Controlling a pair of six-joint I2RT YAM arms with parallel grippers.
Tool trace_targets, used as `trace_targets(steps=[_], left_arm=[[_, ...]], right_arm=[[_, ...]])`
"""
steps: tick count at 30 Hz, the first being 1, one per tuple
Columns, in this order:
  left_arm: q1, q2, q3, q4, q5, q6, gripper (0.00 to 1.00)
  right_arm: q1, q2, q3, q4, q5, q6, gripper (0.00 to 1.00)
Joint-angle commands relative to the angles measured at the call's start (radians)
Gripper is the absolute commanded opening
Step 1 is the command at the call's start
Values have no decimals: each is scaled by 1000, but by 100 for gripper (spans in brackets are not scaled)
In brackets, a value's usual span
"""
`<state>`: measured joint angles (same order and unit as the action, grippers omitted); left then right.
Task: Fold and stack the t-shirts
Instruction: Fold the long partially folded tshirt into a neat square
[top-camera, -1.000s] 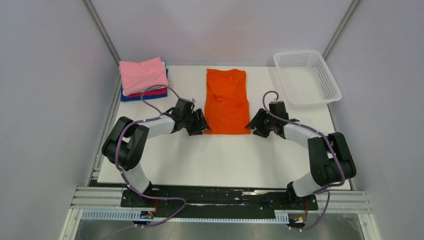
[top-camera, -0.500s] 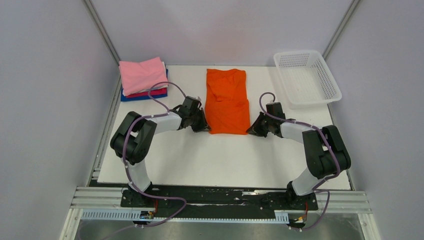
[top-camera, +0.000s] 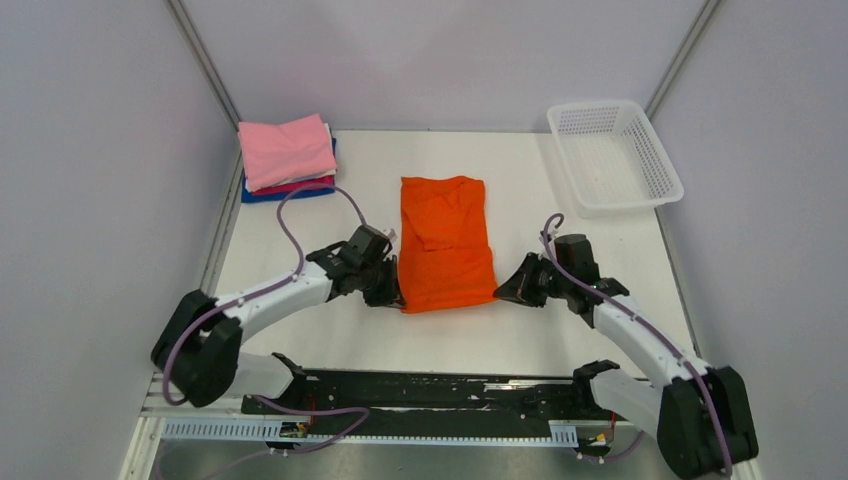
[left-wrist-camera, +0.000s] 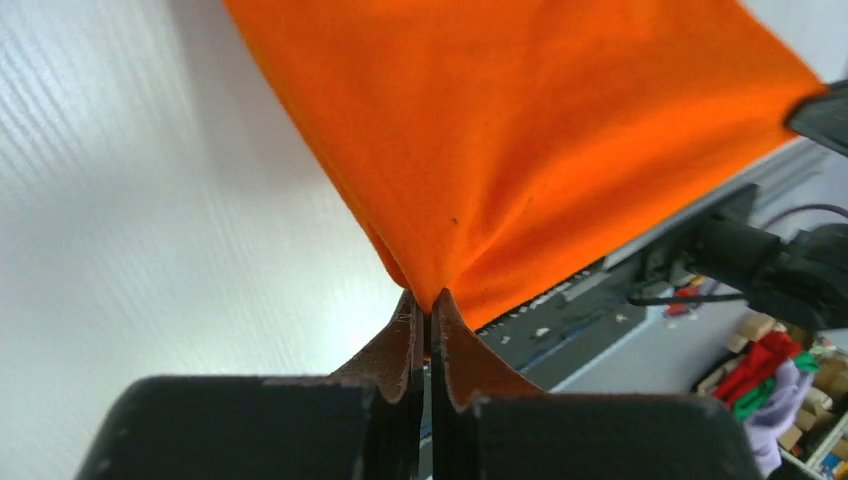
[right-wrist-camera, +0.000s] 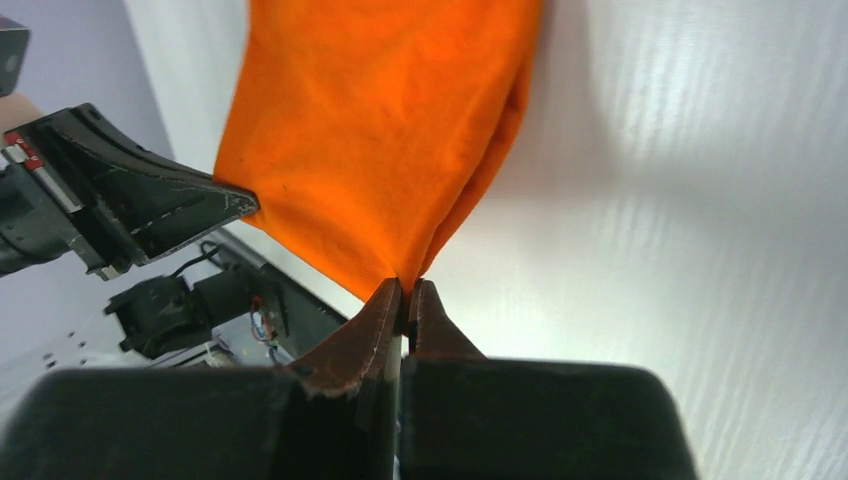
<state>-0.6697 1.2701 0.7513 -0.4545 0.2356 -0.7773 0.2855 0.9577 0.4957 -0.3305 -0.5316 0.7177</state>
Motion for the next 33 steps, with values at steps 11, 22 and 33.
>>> trace_targets(steps=[11, 22, 33], left_arm=[[115, 72, 272, 40, -81, 56, 0], [252, 309, 526, 44, -109, 97, 0], [327, 608, 782, 26, -103, 123, 0]], right_arm=[[-26, 163, 333, 30, 148, 17, 0], [-99, 509, 599, 120, 80, -2, 0], [-144, 810, 814, 166, 80, -13, 0]])
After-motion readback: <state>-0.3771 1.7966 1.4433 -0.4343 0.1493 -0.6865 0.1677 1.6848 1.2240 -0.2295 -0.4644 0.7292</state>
